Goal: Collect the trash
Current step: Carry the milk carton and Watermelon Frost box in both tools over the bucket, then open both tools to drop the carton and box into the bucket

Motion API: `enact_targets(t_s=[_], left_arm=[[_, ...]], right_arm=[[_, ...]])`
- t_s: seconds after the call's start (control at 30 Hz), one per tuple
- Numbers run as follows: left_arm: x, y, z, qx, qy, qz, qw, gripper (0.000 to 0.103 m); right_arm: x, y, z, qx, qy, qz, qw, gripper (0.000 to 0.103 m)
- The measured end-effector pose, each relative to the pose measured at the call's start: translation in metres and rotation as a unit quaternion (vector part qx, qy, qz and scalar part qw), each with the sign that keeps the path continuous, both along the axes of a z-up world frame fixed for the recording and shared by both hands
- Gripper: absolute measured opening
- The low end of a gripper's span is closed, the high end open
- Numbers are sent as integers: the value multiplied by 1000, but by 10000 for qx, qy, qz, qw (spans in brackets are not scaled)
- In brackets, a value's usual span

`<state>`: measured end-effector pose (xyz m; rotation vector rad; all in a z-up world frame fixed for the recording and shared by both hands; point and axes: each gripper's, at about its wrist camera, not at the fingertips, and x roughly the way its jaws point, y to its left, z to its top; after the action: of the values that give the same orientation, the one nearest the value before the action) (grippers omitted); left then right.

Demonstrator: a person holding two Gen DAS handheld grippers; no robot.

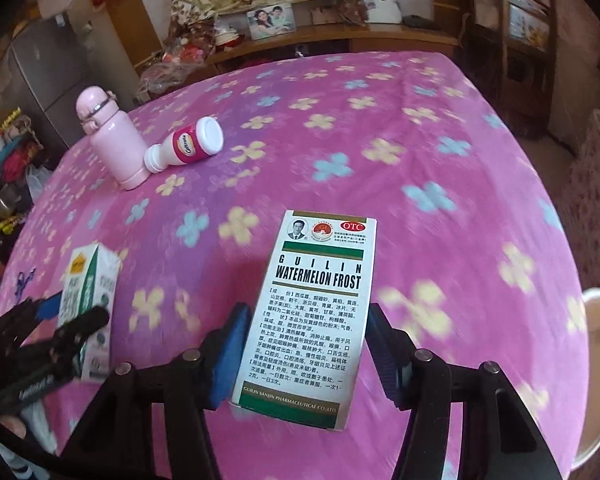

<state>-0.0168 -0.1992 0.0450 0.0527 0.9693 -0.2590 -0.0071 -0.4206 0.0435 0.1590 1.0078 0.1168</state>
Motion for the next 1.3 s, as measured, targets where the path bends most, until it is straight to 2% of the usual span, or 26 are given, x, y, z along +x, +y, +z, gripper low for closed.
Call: enact_targets(t_s=[0.23,0.57,0.97,1.3], left_arm=[[-20,-58,13,-38,-102,-472,9988,66],[-48,-157,30,-87,-202,-1241,9920,66],[-74,-262,36,-178,-179,-2040,9786,66],[-76,-327,25,-376,36,-2526,9668,66]], right_arm=[[-55,-52,18,147,-68,-318,9994,61],[-116,-130,33,-30,-202,-884,9959,61],[-170,-230,20,-50,-127,-1798,9836,61],[-186,-280,-5,6,35,-2267,9739,61]])
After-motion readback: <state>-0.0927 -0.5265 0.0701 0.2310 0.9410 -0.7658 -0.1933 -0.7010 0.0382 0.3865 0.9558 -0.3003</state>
